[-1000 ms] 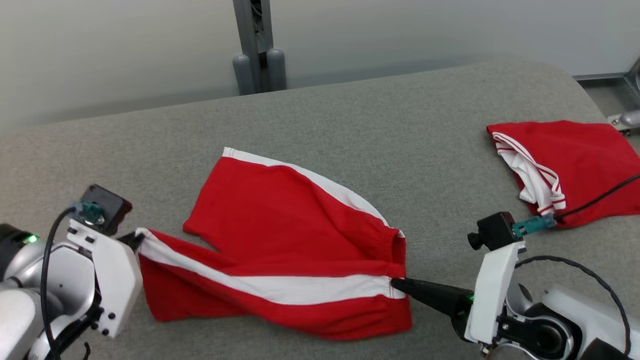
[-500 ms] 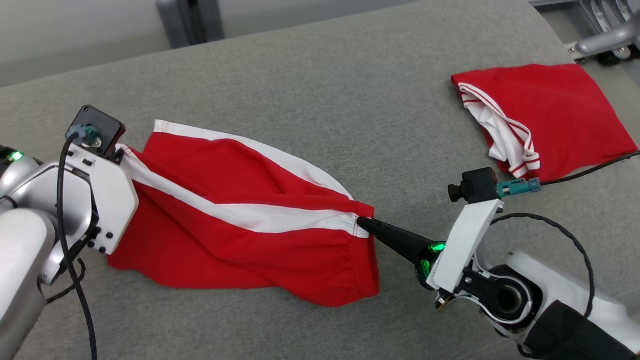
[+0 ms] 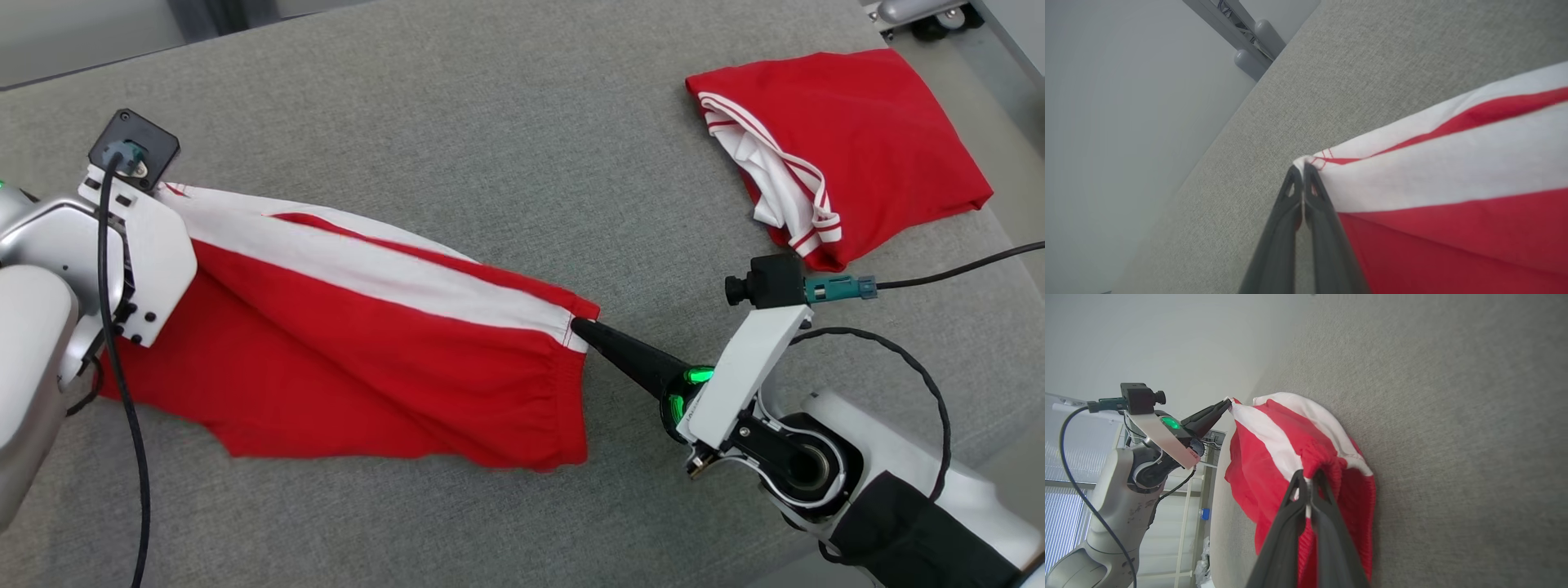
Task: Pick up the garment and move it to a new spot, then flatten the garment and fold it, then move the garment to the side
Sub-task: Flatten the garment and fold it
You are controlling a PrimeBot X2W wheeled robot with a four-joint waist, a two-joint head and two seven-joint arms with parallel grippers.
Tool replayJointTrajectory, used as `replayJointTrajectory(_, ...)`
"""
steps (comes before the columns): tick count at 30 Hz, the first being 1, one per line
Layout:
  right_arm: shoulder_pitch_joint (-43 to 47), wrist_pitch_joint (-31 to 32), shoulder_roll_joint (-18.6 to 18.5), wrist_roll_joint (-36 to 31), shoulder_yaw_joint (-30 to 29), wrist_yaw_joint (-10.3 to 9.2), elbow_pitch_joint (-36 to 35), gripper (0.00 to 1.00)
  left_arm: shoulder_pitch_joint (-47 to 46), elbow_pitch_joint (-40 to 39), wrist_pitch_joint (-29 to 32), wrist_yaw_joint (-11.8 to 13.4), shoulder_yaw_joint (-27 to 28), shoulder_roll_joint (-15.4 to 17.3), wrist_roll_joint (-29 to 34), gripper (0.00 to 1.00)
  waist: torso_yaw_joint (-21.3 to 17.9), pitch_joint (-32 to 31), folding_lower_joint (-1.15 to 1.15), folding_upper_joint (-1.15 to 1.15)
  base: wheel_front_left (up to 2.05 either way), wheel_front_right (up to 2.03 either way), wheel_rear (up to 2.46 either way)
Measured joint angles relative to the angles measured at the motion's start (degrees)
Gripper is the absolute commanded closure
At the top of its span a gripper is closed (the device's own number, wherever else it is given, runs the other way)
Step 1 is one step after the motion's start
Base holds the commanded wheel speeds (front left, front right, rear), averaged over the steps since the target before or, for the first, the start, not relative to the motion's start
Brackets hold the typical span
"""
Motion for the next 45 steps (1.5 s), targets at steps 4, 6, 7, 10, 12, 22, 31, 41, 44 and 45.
replayJointTrajectory(4, -0.1, -0.9, 0.6, -0.3, -1.0, 0.0, 0.2, 1.0, -1.9, 3.1, -1.9, -0.3, -0.5, -0.8, 1.1, 1.0, -0.7, 0.7, 0.0, 0.0, 0.0, 0.0, 0.0)
replayJointTrajectory(6, -0.1, -1.2, 0.9, -0.4, -1.2, -0.01, 0.3, 1.0, -2.6, 4.5, -2.9, -0.3, -0.8, -1.3, 1.6, 1.0, -0.9, 1.0, 0.0, 0.0, 0.0, 0.0, 0.0)
replayJointTrajectory(7, -0.1, -1.4, 1.1, -0.5, -1.3, 0.0, 0.3, 1.0, -2.8, 5.1, -3.2, -0.3, -1.1, -1.5, 1.7, 1.0, -1.0, 1.1, 0.0, 0.0, 0.0, 0.0, 0.0)
replayJointTrajectory(10, -0.1, -1.4, 1.5, -0.6, -1.5, 0.0, 0.4, 1.0, -3.7, 7.0, -4.1, -0.4, -1.7, -1.8, 2.4, 1.0, -1.1, 1.4, 0.0, 0.0, 0.0, 0.0, 0.0)
replayJointTrajectory(12, -0.2, -1.7, 1.7, -0.9, -1.7, 0.0, 0.5, 1.0, -4.4, 8.2, -4.7, -0.5, -2.1, -2.0, 2.9, 1.0, -1.2, 1.6, 0.0, 0.0, 0.0, 0.0, 0.0)
replayJointTrajectory(22, -0.8, -2.9, 3.2, -1.8, -2.9, 0.0, 0.8, 1.0, -7.4, 13.8, -6.7, -1.1, -4.2, -3.3, 5.0, 1.0, -1.5, 3.2, 0.0, 0.0, 0.0, 0.0, 0.0)
replayJointTrajectory(31, -0.8, -2.5, 4.0, -1.6, -3.3, 0.0, 3.4, 0.0, -8.2, 16.6, -8.2, 0.4, -4.8, -4.6, 5.3, 0.0, -1.5, 4.0, 0.0, 0.0, 0.0, 0.0, 0.0)
replayJointTrajectory(41, -0.7, -7.7, 0.3, -7.2, -3.7, 0.0, 4.9, 0.0, -8.0, 15.7, -15.2, 3.6, -3.3, -6.4, 4.2, 0.0, 0.2, 1.0, 0.0, 0.0, 0.0, 0.0, 0.0)
replayJointTrajectory(44, -0.7, -12.7, -2.2, -11.8, -4.3, 0.0, 5.3, 0.0, -6.7, 13.3, -19.3, 6.2, -1.3, -7.2, 2.6, 0.0, 1.1, -0.6, 0.0, 0.0, 0.0, 0.0, 0.0)
replayJointTrajectory(45, -0.7, -14.7, -3.2, -14.0, -4.3, 0.0, 5.6, 0.0, -5.9, 12.2, -20.9, 7.2, -0.5, -7.3, 2.0, 0.0, 1.4, -1.2, 0.0, 0.0, 0.0, 0.0, 0.0)
